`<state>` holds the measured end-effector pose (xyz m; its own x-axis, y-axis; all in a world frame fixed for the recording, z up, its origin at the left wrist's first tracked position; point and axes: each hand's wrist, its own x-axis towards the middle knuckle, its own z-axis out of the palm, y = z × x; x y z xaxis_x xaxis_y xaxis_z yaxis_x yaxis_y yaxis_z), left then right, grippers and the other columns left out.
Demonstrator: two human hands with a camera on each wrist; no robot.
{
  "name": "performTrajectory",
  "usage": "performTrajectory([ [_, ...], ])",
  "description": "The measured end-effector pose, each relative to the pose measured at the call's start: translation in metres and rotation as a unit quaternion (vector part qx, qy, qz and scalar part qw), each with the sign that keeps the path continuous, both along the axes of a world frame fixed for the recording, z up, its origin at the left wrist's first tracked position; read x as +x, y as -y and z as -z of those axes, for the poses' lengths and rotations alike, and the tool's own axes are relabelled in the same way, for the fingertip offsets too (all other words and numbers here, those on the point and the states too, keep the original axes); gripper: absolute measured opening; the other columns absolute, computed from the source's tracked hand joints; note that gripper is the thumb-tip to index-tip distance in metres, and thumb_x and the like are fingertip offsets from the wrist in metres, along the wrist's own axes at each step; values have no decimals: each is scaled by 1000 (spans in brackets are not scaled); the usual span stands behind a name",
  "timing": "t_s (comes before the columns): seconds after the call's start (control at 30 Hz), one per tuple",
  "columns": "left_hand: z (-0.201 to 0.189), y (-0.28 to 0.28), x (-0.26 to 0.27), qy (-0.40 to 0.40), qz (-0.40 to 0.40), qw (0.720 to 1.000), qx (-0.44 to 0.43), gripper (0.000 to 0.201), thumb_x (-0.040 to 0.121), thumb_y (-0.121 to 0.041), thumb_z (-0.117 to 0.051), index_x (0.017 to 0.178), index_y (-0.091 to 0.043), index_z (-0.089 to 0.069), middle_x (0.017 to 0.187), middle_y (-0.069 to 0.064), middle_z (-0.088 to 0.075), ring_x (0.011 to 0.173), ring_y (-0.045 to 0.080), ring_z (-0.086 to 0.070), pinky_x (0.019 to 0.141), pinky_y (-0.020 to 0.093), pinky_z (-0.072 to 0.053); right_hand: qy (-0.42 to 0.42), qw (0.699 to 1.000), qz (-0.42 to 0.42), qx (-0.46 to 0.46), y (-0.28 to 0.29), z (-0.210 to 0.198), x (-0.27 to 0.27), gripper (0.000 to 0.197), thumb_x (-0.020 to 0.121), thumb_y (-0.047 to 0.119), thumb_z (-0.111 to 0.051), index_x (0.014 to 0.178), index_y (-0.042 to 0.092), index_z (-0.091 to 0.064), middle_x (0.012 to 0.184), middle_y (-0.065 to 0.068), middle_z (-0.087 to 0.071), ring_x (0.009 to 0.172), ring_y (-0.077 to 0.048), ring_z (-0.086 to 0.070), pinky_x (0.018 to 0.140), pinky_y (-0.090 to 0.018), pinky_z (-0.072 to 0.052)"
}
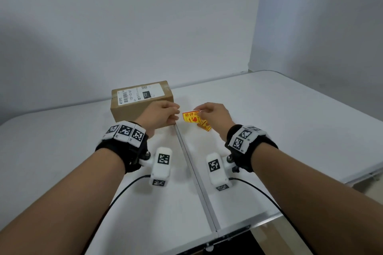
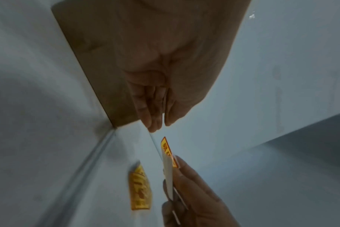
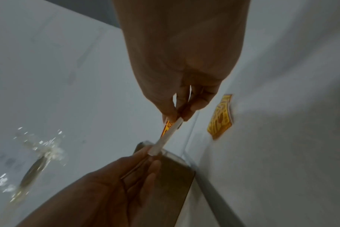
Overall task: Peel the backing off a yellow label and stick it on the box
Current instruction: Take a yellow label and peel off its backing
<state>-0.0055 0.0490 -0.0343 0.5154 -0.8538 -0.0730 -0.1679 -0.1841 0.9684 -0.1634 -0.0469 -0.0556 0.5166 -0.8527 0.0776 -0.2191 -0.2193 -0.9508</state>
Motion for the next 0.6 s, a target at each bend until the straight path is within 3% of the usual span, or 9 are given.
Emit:
performTrajectory([
  [0.1,8,-22,7,16,23,999,18,23,94,-20,-54,105,-5,-69,98,11,-70,76,13,-63,72,21,-55,-16,999,-29,-39,-19,2,12,23,85,6,-55,93,14,-75,87,1,-68,83,-12,-60,68,-20,-47],
  [0.23,15,-50,11,4,38,999,34,27,92,-26,-59,102,-3,-71,89,4,-70,73,11,-60,68,18,-53,-20,997,-44,-62,-37,3,24,23,87,5,-55,93,13,-75,95,-7,-73,85,-14,-62,74,-21,-48],
  [0.4,18,-72,16,31,25,998,41,16,87,-17,-66,95,-6,-73,81,2,-71,59,3,-59,61,14,-52,-19,997,-52,-56,-51,5,36,19,88,8,-57,96,15,-72,100,-8,-73,84,-14,-62,64,-15,-44],
  [0.47,17,-77,16,33,16,999,34,12,87,-17,-66,91,-8,-72,80,2,-70,59,4,-58,60,14,-51,-18,997,-55,-49,-55,4,40,18,88,11,-57,98,16,-71,100,-8,-72,84,-15,-63,69,-19,-46],
  [0.6,17,-78,10,-14,-1,1000,22,10,88,-16,-64,93,-9,-71,82,2,-71,62,5,-58,60,14,-51,-16,998,-52,-23,-61,3,48,19,84,19,-61,102,18,-69,104,-10,-71,95,-22,-66,87,-36,-53],
])
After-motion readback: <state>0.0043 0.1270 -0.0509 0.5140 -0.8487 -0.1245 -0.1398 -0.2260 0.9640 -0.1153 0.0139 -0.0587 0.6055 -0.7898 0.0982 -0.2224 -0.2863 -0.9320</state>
